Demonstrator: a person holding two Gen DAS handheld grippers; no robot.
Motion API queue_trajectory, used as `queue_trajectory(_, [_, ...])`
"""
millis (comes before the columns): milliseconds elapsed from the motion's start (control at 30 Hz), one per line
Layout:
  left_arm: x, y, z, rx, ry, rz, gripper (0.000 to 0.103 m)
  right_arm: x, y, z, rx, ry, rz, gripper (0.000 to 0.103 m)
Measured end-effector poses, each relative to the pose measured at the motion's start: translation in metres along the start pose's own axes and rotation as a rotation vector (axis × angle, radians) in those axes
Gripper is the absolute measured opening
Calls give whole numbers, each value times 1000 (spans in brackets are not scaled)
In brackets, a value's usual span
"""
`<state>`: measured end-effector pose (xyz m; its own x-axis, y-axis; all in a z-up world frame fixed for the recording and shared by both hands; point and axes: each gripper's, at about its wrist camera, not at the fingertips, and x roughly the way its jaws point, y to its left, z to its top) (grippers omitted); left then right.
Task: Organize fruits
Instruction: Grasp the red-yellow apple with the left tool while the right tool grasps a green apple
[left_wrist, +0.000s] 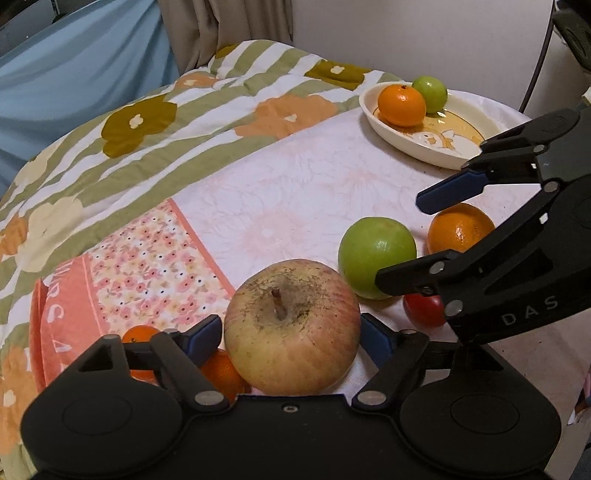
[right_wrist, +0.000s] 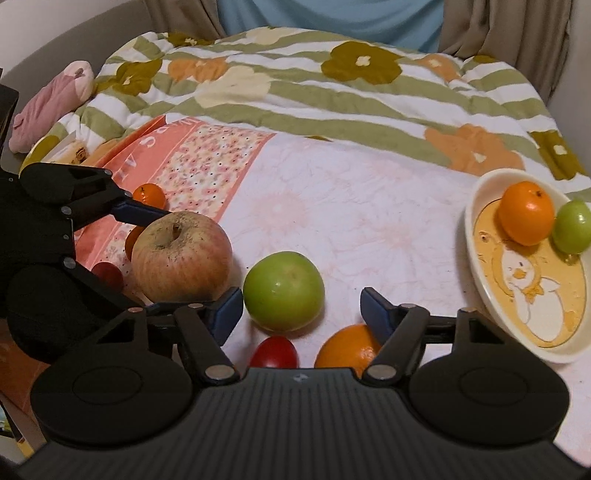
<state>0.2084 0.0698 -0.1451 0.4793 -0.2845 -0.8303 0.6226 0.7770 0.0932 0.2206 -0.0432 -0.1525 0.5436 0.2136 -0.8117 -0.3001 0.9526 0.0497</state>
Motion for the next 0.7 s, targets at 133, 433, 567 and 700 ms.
queue_trajectory(133, [3,-1,1,3,6,-7,81,6,-1,2,5,7,22,83])
queue_trajectory(433, [4,-4,-1,26,5,14,78,18,1,7,-2,47,65,74])
queue_trajectory(567, [3,-6,-1,29,3,26,78,20,3,7,-7,49,69,73])
queue_trajectory(700, [2,-9,-2,38,-4,39,78,22,4,7,-3,57,66,70])
